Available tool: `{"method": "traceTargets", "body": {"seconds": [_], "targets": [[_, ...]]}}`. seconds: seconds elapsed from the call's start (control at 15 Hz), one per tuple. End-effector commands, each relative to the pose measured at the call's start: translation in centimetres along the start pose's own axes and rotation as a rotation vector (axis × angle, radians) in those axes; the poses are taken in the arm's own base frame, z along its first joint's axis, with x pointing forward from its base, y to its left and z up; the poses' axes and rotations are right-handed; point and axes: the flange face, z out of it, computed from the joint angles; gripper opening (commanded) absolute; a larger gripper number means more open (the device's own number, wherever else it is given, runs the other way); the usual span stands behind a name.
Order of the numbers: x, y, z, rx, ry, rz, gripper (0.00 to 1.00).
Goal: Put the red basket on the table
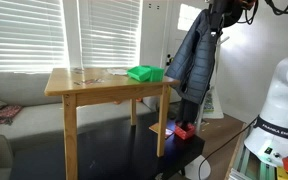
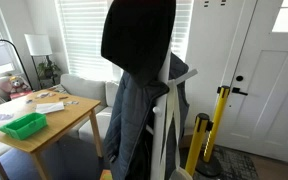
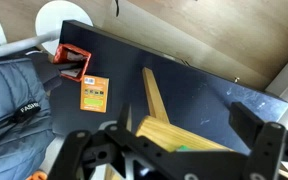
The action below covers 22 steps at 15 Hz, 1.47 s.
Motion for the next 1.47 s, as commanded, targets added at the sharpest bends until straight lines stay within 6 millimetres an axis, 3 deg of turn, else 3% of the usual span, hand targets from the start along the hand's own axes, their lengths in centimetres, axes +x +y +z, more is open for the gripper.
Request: {"method": "traceTargets", "body": {"seconds": [0.0,1.07,1.4], "targets": [[0.0,0.0,-0.1,0.000,-0.001,0.000,1.00],[0.0,0.0,-0.1,0.000,-0.001,0.000,1.00],[6.0,2.7,1.9,0.037,0.018,0.180,1.00]]}}
